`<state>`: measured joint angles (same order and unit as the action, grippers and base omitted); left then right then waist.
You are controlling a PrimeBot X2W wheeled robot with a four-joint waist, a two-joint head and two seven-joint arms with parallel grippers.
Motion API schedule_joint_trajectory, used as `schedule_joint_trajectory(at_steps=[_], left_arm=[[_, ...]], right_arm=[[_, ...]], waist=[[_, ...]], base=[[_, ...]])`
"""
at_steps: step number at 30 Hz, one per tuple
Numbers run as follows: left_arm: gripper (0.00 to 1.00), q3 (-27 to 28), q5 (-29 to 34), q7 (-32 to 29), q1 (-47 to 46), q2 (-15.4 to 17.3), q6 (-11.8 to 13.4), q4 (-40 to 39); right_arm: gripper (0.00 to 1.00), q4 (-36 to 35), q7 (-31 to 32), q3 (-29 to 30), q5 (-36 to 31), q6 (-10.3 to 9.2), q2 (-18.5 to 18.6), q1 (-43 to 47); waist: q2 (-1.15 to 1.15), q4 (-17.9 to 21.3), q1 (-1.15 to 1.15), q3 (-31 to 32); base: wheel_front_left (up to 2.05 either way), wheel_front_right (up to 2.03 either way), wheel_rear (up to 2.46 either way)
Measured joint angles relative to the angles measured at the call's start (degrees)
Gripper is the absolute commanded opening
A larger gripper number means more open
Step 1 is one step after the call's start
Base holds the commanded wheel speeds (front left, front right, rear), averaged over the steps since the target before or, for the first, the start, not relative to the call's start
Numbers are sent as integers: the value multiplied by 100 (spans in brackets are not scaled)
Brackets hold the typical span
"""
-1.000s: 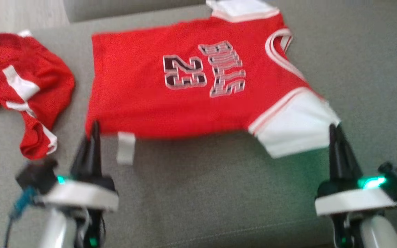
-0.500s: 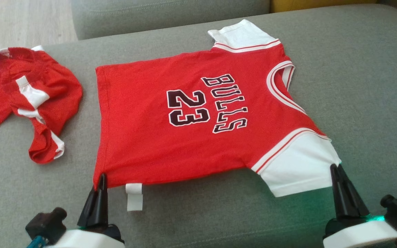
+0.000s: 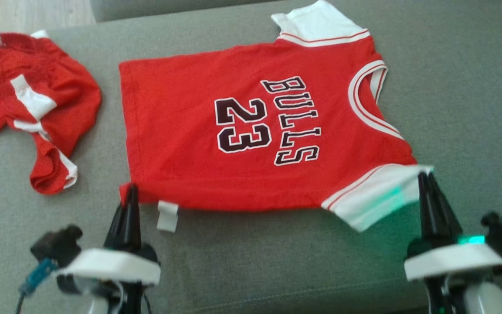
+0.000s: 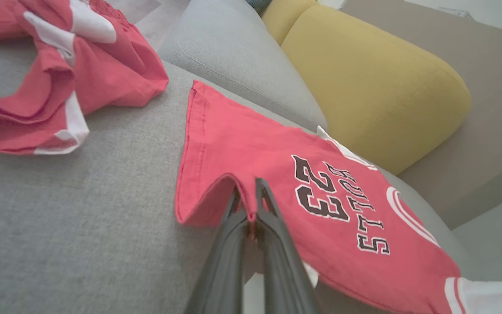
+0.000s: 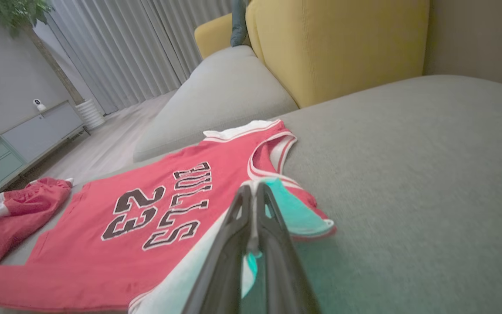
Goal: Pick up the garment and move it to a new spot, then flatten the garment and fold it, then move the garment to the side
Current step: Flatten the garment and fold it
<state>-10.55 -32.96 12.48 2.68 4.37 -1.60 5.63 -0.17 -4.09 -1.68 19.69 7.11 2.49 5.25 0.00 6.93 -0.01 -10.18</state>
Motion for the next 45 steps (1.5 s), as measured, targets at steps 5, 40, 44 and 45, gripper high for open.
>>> schedule_joint_trajectory(at_steps=[5, 40, 44, 45], left_arm=[[0, 19, -294, -141, -661, -86, 5, 327], [100, -180, -190, -167, -1746, -19, -19, 1179], [100, -190, -191, -648, -1318, 178, 169, 899], [100, -190, -194, -761, -1238, 212, 224, 855]], right_arm=[[0, 339, -93, 13, 52, 0, 1, -727], [100, 3982, -867, 527, -490, 0, 46, -4467], [100, 3560, -850, 510, -728, 0, 48, -4395], [100, 3410, -839, 481, -730, 0, 49, -4334]], waist=[[0, -19, 0, -226], [0, -335, 1, -679], [0, -336, 0, -538], [0, -336, 0, -507]], base=[[0, 0, 0], [0, 0, 0], [0, 0, 0], [0, 0, 0]])
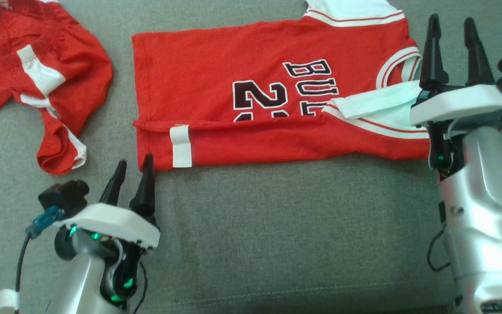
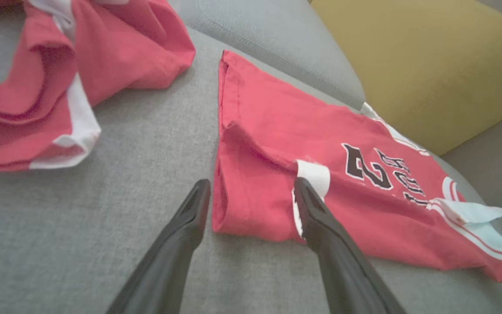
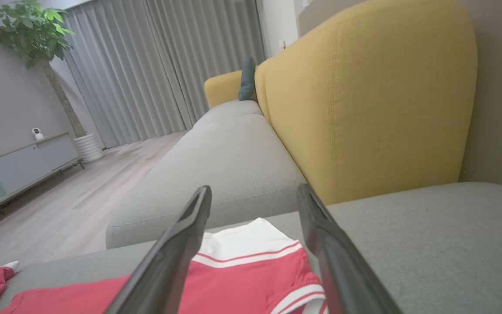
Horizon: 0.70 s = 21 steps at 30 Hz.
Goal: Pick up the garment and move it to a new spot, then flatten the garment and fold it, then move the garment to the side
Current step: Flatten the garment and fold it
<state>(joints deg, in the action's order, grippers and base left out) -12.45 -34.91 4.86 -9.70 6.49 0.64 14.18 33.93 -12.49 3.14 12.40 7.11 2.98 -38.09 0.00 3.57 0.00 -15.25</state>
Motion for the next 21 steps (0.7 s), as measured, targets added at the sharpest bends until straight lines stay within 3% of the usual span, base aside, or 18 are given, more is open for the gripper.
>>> schedule_joint_trajectory(at_steps=[14, 19, 20, 21], left_arm=[[100, 223, -318, -993, 152, 54, 759, -143], [100, 264, -368, -1051, 109, 57, 857, -130], [96, 281, -369, -1080, 108, 59, 862, -126], [80, 303, -389, -1081, 108, 62, 864, -129]], right_arm=[[100, -1708, 552, -308, 176, 0, -9, 1528], [100, -2119, 733, -264, 190, 0, -12, 1861], [100, -2161, 773, -259, 234, 0, -13, 1941], [100, -2190, 823, -249, 269, 0, -16, 2018]], waist=[[0, 315, 0, 52], [0, 481, 0, -24], [0, 511, 0, -35], [0, 538, 0, -46]], base=[[0, 0, 0], [0, 0, 0], [0, 0, 0], [0, 0, 0]])
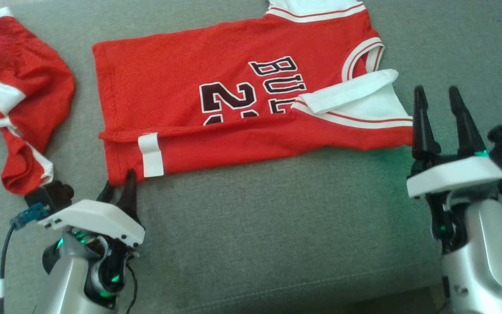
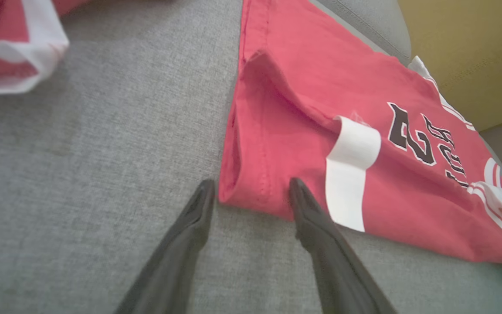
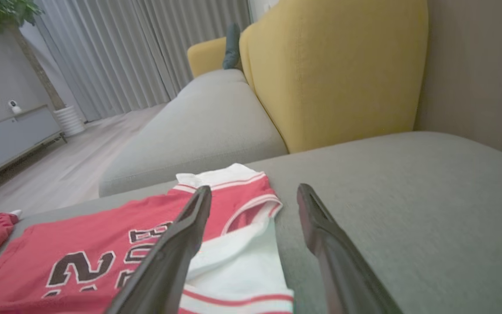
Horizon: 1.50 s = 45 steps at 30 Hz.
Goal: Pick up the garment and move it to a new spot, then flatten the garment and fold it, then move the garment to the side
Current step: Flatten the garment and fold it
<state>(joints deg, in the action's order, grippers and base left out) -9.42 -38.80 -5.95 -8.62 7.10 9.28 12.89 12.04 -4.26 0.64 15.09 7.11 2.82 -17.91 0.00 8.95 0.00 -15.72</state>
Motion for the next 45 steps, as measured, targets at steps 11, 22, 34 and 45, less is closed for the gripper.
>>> schedule_joint_trajectory(at_steps=[11, 22, 34, 45], left_arm=[[0, 102, -79, 435, -79, -31, -80, 7], [0, 147, -149, 570, -91, -37, -122, -82], [0, 132, -176, 675, -89, -43, -123, -120], [0, -2, -110, 804, 147, -12, -204, -817]], right_arm=[[100, 487, 413, 230, 180, 0, -11, 403], [100, 1561, 478, 193, 312, 0, -14, 236], [21, 2323, 612, -86, 467, 0, -7, -276], [0, 1279, 1045, 509, 116, 0, -22, -224]], waist=[[0, 2, 0, -2], [0, -245, 0, 74], [0, -383, 0, 25], [0, -277, 0, 229]], base=[[0, 0, 0], [0, 0, 0], [0, 0, 0], [0, 0, 0]])
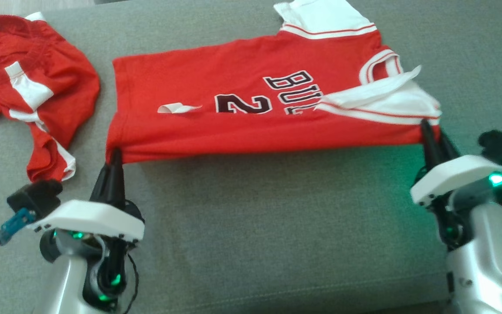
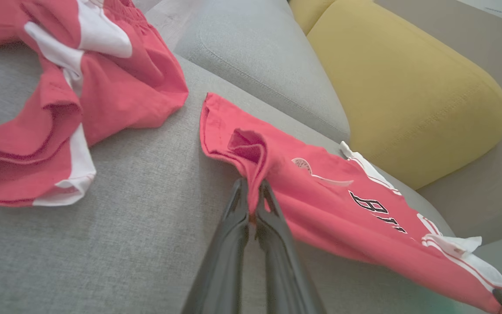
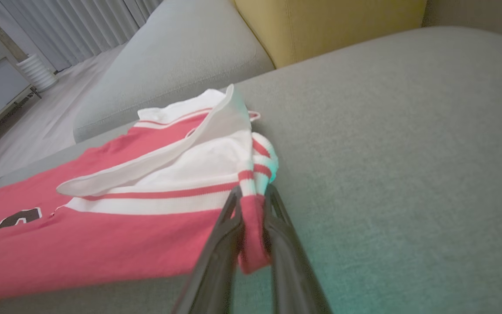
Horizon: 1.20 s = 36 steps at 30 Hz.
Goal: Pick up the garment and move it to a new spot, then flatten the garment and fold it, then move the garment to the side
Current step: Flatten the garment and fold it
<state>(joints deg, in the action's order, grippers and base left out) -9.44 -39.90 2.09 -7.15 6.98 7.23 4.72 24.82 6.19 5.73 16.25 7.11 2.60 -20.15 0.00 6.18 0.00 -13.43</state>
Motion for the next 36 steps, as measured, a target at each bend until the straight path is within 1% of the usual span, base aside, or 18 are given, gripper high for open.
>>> schedule_joint_trajectory(at_steps=[3, 7, 11, 16, 17, 18, 19, 20, 24, 27, 30, 32, 35, 36], left_arm=[[0, -98, 18, -83, 191, 19, 35, -290], [0, -232, 49, -211, 594, 19, 83, -423], [0, -325, 33, -249, 1006, -5, 91, -378], [0, -427, -25, -245, 1195, -37, 91, -156], [11, -439, -25, -243, 1194, -42, 91, -114], [40, -445, -25, -242, 1193, -44, 91, -83], [77, -446, -25, -236, 1190, -44, 91, -60], [100, -446, -25, -194, 1190, -44, 91, -41], [100, -422, -23, -132, 1189, -20, 118, 16], [100, -348, 51, -89, 1183, 74, 134, -58], [100, -278, 175, -77, 1098, 320, 134, -216], [100, -290, 313, -219, 915, 533, 124, -311], [100, -318, 531, -543, 347, 867, 68, -434], [100, -355, 606, -697, 97, 991, 10, -457]], right_arm=[[0, -632, 410, 159, -46, 0, 3, 262], [0, -1213, 899, 314, -79, 0, -2, 955], [0, -1585, 1092, 442, -77, 0, -12, 1525], [0, -1707, 1137, 466, 74, 0, -24, 1829], [10, -1702, 1121, 465, 105, 0, -26, 1870], [41, -1689, 1092, 465, 141, 0, -27, 1894], [76, -1688, 1062, 463, 158, 0, -29, 1904], [100, -1684, 1025, 463, 159, 0, -29, 1906], [100, -1681, 850, 502, 189, 0, -27, 1936], [100, -1692, 721, 555, 190, 0, -27, 1989], [100, -1806, 571, 602, 186, 0, -27, 1985], [100, -1963, 486, 599, 125, 0, -27, 1967], [100, -2156, 472, 494, 76, 0, -26, 1887], [100, -2206, 474, 425, 65, 0, -26, 1820]], waist=[[0, 8, 1, 18], [0, -13, 0, 17], [0, -31, 0, -6], [0, -51, 0, -4], [0, -50, 0, -2], [0, -48, 0, 2], [0, -43, 0, 6], [0, -37, 0, 10], [0, 3, 0, 19], [0, 38, 0, 27], [0, 80, 0, 15], [0, 111, 0, -17], [0, 145, 0, -113], [0, 155, 0, -157]], base=[[0, 0, 0], [0, 0, 0], [0, 0, 0], [0, 0, 0], [0, 0, 0], [0, 0, 0], [0, 0, 0], [0, 0, 0], [0, 0, 0], [0, 0, 0], [0, 0, 0], [0, 0, 0], [0, 0, 0], [0, 0, 0]])
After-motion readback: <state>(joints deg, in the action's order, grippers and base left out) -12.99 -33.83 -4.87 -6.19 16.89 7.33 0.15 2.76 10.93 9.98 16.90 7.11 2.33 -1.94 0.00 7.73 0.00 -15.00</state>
